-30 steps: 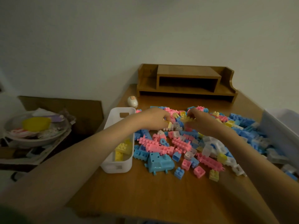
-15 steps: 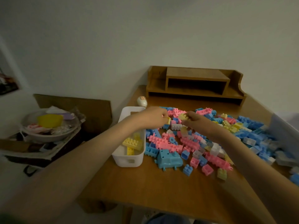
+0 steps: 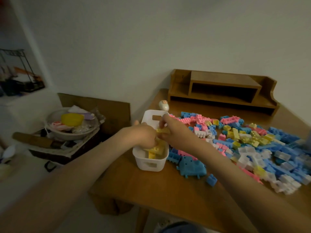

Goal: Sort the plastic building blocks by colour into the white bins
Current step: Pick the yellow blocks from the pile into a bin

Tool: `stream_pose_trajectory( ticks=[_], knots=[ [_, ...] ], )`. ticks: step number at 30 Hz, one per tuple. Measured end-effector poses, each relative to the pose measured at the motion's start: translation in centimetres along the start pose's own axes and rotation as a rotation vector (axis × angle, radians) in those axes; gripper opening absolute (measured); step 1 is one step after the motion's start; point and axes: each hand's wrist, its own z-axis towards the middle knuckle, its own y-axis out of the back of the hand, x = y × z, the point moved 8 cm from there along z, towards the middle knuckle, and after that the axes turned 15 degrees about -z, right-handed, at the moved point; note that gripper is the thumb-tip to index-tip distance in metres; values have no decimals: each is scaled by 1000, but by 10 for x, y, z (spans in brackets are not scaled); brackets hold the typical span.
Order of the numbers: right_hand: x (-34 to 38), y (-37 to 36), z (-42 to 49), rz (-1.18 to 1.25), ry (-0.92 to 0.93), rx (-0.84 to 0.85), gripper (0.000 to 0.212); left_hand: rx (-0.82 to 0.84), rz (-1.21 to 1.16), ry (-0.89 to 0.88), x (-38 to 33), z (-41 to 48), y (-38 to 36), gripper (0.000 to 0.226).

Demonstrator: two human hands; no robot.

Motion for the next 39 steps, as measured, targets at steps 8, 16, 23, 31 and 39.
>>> stream_pose_trajectory(
  ticks=[8, 16, 23, 31, 39],
  knots=[
    [4, -32, -3, 55, 100, 275, 65, -197, -181, -5, 8, -12, 32, 38],
    [-95, 22, -15, -325, -166, 132, 27, -289, -470, -204, -20, -4, 39, 32],
    [-135, 12, -37, -474, -249, 280, 23, -242, -436, -383, -81, 12, 39, 29],
    [-138, 48, -55, -101, -287, 50, 21, -96, -386, -436, -137, 35, 41, 36],
    [-165, 49, -59, 166, -249, 270, 20, 189, -748, -303, -150, 81, 39, 24]
  ],
)
